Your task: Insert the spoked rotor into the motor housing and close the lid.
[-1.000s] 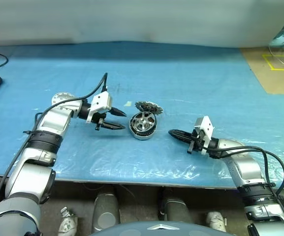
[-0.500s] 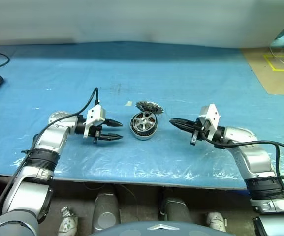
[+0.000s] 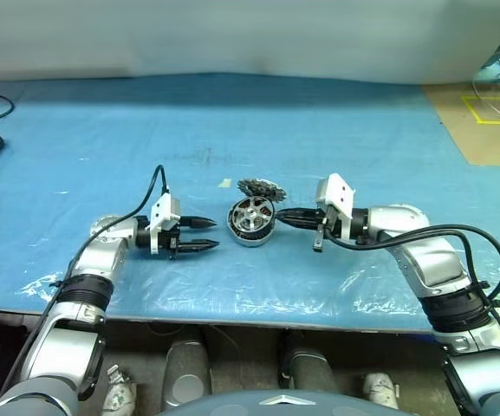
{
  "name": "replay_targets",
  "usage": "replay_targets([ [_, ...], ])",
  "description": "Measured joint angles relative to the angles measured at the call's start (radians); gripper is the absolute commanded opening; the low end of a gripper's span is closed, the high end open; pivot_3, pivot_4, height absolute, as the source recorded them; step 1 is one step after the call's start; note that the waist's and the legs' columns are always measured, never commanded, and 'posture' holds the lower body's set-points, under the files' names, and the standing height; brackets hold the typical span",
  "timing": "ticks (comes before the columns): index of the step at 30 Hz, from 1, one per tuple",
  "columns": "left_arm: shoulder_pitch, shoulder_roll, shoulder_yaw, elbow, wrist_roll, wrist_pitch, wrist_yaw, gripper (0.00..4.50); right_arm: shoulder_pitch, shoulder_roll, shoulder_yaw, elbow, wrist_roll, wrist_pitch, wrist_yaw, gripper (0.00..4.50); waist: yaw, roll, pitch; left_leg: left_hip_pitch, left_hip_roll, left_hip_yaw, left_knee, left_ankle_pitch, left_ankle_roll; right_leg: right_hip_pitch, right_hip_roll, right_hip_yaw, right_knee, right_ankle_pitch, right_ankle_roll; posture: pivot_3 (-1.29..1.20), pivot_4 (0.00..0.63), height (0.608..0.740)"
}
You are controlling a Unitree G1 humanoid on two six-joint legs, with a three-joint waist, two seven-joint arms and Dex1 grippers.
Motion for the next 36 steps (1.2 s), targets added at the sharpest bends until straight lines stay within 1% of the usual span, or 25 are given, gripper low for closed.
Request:
replay_targets([
  [8, 0.0, -0.012, 0.0, 0.014, 0.002, -0.006, 0.01, 2.44, -0.097, 0.003, 0.054, -0.004, -0.034, 0.034, 0.01, 0.0, 0.0, 0.0, 0.0, 0.0, 0.0, 0.0, 0.0, 0.0, 0.0, 0.0, 0.0, 0.0, 0.001, 0.0, 0.0, 0.0, 0.15, 0.74],
  [9, 0.0, -0.012, 0.0, 0.018, 0.002, -0.008, 0.01, 2.48, -0.107, 0.004, 0.059, -0.004, -0.038, 0.035, 0.012, 0.41, 0.0, 0.0, 0.0, 0.0, 0.0, 0.0, 0.0, 0.0, 0.0, 0.0, 0.0, 0.0, 0.001, 0.0, 0.0, 0.0, 0.15, 0.74],
  [10, 0.0, -0.012, 0.0, 0.021, 0.003, -0.011, 0.011, 2.48, -0.114, 0.009, 0.062, -0.002, -0.042, 0.035, 0.012, 0.59, 0.0, 0.0, 0.0, 0.0, 0.0, 0.0, 0.0, 0.0, 0.0, 0.0, 0.0, 0.0, 0.001, 0.0, 0.0, 0.0, 0.15, 0.74],
  [21, 0.008, -0.012, -0.001, 0.034, 0.018, -0.015, 0.022, 2.48, -0.146, 0.097, 0.132, 0.072, -0.106, 0.002, 0.005, 0.59, -0.001, 0.0, 0.0, 0.0, 0.0, 0.0, 0.002, 0.0, 0.0, 0.0, 0.0, 0.0, 0.004, 0.0, 0.0, 0.0, 0.15, 0.74],
  [36, 0.041, -0.012, -0.002, -0.014, 0.019, 0.014, 0.04, 2.48, -0.192, 0.132, 0.14, 0.14, -0.147, -0.02, 0.026, 0.59, -0.001, 0.0, 0.0, 0.002, 0.0, 0.0, 0.003, 0.0, 0.0, 0.0, 0.0, 0.0, 0.006, 0.0, 0.0, 0.0, 0.15, 0.74],
])
